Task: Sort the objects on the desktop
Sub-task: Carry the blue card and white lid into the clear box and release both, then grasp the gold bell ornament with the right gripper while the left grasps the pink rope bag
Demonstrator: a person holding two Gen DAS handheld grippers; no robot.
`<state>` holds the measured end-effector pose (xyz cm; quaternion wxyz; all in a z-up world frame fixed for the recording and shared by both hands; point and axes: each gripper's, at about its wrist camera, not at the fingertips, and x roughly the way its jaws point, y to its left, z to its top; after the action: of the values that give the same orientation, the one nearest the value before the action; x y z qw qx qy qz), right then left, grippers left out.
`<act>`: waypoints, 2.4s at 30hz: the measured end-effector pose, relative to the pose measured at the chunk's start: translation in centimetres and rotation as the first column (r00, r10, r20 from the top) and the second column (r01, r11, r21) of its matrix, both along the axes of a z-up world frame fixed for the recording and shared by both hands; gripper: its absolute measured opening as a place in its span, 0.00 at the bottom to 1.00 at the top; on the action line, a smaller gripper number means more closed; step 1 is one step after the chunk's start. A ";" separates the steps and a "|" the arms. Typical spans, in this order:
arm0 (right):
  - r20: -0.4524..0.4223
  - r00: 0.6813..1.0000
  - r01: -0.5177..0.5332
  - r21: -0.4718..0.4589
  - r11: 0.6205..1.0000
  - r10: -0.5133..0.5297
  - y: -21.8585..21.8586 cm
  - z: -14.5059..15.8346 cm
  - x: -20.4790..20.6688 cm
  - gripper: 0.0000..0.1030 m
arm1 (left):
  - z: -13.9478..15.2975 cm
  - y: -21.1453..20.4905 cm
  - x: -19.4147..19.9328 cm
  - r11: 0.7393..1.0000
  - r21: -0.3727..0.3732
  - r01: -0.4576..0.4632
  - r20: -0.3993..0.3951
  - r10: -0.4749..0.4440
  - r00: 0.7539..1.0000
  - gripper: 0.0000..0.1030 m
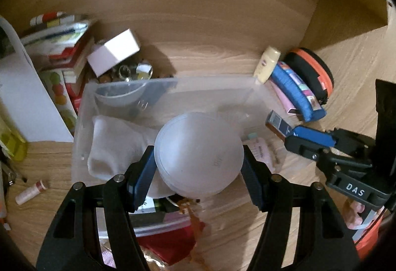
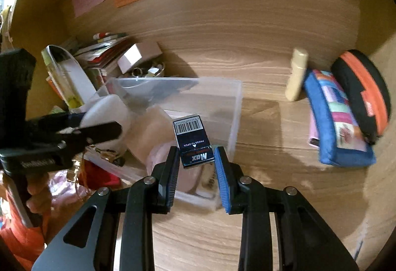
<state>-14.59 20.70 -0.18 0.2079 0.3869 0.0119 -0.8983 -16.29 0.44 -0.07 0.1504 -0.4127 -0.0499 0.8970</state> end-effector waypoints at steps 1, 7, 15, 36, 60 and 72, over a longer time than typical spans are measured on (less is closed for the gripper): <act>-0.001 1.000 0.002 0.015 1.000 -0.002 -0.3 -0.1 -0.4 0.26 | -0.3 -0.1 -0.2 1.000 0.002 -0.003 0.010 0.003 1.000 0.64; 0.015 1.000 0.003 0.035 0.999 -0.004 -1.5 -1.1 -2.3 0.26 | -1.0 -0.6 -0.6 1.000 0.007 0.004 0.048 -0.004 0.999 0.64; 0.007 1.000 0.028 0.084 0.996 -0.028 -2.2 -1.2 -2.6 0.28 | -0.8 -0.6 -0.5 1.000 0.002 0.005 0.042 -0.005 0.999 0.66; -0.072 0.991 -0.108 0.073 0.991 0.113 -5.6 1.1 6.1 0.67 | 3.7 -4.1 6.8 0.998 -0.053 -0.023 -0.091 0.018 0.996 0.95; 0.149 0.931 -0.352 0.109 0.930 0.334 -11.2 -6.3 10.1 0.66 | -7.0 -6.3 9.5 0.969 -0.246 0.016 0.164 0.025 0.986 0.95; 0.144 0.940 -0.323 0.086 0.943 0.309 -10.9 -7.0 9.9 0.20 | -6.5 -6.5 8.9 0.971 -0.238 -0.034 0.104 0.061 0.993 0.68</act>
<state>-4.69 9.84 -7.19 0.3284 0.4475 0.1093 -0.8246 -7.40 -6.11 -6.59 0.0759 -0.4755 0.0387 0.8756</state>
